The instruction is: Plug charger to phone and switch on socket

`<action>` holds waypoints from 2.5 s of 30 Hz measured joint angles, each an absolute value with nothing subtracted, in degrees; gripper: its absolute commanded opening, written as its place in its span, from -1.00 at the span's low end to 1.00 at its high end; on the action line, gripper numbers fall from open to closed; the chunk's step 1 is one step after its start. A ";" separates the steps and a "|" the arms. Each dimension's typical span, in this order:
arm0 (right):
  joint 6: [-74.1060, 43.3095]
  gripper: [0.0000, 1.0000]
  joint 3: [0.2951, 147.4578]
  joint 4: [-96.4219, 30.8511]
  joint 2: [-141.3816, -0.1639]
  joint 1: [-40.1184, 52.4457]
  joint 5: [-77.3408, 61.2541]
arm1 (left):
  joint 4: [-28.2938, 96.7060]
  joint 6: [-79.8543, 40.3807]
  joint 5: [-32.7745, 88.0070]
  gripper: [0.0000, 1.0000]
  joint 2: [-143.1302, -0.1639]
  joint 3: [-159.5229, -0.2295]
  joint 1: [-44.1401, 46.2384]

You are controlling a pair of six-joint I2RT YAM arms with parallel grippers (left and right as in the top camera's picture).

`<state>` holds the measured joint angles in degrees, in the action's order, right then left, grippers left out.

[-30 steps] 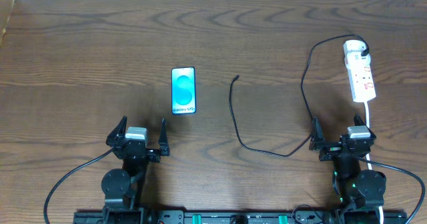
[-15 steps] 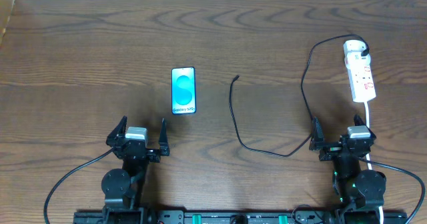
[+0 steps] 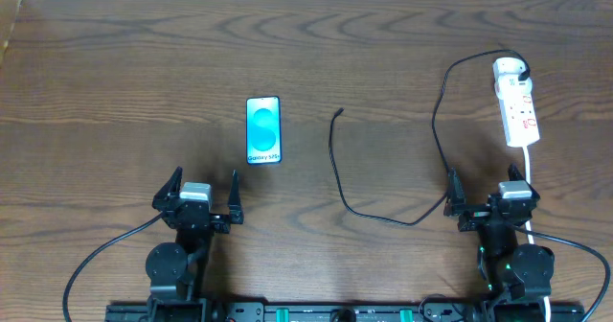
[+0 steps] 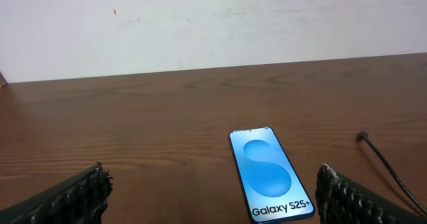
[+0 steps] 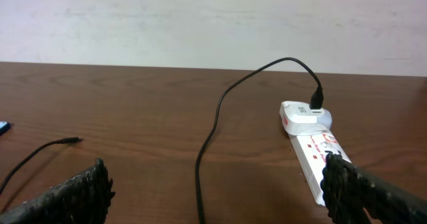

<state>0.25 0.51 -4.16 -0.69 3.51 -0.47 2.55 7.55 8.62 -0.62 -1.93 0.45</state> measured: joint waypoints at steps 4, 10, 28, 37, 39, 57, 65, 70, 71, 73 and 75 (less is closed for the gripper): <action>0.25 0.99 0.51 -4.14 -0.69 3.51 -0.47 | 2.55 7.55 8.62 0.98 -0.62 -1.93 0.45; 0.25 0.99 0.51 -4.14 -0.69 3.51 -0.47 | 2.37 7.55 8.62 0.98 -0.78 -1.89 0.45; 0.25 0.98 0.51 -4.16 -0.69 3.51 -0.47 | -2.81 7.53 8.62 0.98 -18.52 -8.84 0.45; 0.25 0.98 0.49 -4.14 -0.69 3.51 -0.47 | -1.69 6.00 8.95 0.98 -32.62 -22.74 0.45; 0.25 0.99 0.49 -4.14 -0.69 3.51 -0.47 | -0.51 5.78 9.69 0.98 -35.68 -25.58 0.45; 0.25 0.98 0.49 -4.16 -0.69 3.51 -0.45 | 33.47 5.48 16.45 0.98 -68.73 -68.45 1.74; 0.25 0.98 0.49 -4.14 -0.71 3.51 -0.45 | 50.65 4.97 16.40 0.98 -85.47 -86.02 5.30; 0.25 0.99 0.49 -4.14 -0.71 3.51 -0.47 | 58.72 4.69 16.58 0.96 -94.28 -93.67 5.80; 0.25 0.98 0.49 -4.14 -0.71 3.51 -0.45 | 58.61 4.67 16.69 0.96 -95.48 -93.97 5.85; 0.25 0.98 0.49 -4.16 -0.71 3.51 -0.47 | 58.28 4.56 16.80 0.96 -97.10 -94.02 5.89; 0.25 0.98 0.49 -4.14 -0.71 3.51 -0.47 | 58.00 4.49 16.88 0.95 -98.52 -94.02 5.91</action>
